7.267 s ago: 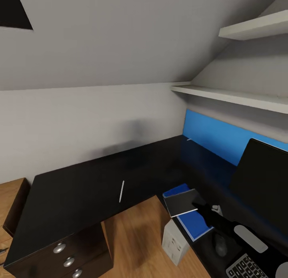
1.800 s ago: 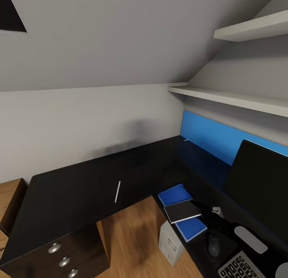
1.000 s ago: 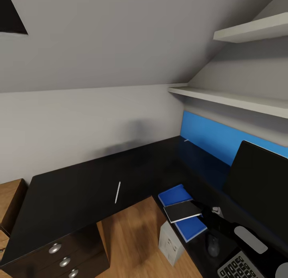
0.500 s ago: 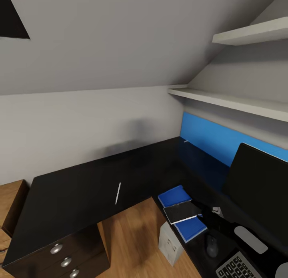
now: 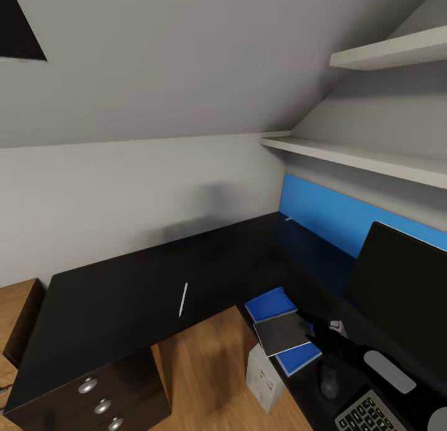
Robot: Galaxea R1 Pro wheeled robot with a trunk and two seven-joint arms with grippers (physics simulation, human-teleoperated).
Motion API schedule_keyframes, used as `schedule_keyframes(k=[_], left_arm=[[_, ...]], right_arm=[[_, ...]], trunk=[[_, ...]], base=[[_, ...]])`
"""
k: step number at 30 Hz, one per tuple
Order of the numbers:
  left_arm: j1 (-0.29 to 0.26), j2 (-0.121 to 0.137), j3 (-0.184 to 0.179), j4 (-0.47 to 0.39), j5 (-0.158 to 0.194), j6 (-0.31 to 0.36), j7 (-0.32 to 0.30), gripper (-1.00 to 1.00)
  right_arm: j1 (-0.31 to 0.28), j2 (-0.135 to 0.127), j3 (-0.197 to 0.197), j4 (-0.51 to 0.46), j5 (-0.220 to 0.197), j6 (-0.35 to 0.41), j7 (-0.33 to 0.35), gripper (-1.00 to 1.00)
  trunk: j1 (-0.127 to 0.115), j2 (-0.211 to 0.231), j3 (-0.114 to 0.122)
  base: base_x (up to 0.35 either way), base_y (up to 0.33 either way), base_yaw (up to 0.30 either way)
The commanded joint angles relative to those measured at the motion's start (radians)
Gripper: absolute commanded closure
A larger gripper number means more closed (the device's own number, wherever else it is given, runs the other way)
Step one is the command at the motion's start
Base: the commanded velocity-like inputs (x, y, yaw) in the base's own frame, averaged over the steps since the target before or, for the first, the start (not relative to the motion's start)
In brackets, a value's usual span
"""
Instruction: In the bedroom, organize the workspace by keeping the computer under the desk, ensuring the monitor is on the desk, placing the keyboard on the desk next to the monitor, placing the mouse on the desk next to the keyboard, moving the folder from the swivel chair onto the desk next to the mouse, stacking the notebook on top of the folder with the pen on top of the notebook, and positioning the swivel chair next to the desk.
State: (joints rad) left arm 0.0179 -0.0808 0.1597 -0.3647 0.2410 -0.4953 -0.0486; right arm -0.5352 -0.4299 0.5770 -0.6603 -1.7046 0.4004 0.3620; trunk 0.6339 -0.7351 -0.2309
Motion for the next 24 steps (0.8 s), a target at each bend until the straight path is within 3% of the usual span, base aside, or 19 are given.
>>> schedule_keyframes(k=[1, 15, 24], left_arm=[[0.001, -0.001, 0.002, -0.002, 0.008, 0.000, -0.005, -1.00], [0.001, -0.001, 0.001, -0.002, 0.008, 0.000, -0.005, -1.00], [0.001, -0.001, 0.001, -0.002, 0.008, 0.000, -0.005, -1.00]], right_arm=[[-0.002, -0.001, 0.006, 0.001, -0.007, 0.000, 0.003, -1.00], [-0.002, -0.001, 0.006, 0.001, -0.007, 0.000, 0.004, -1.00], [-0.002, -0.001, 0.008, -0.001, -0.007, -0.002, 0.004, -1.00]], trunk=[[0.000, -0.001, -0.001], [0.000, -0.001, -0.001], [0.000, -0.001, -0.001]], base=[[-0.033, 0.000, 0.000], [-0.202, 0.000, 0.000], [-0.073, 0.000, 0.000]])
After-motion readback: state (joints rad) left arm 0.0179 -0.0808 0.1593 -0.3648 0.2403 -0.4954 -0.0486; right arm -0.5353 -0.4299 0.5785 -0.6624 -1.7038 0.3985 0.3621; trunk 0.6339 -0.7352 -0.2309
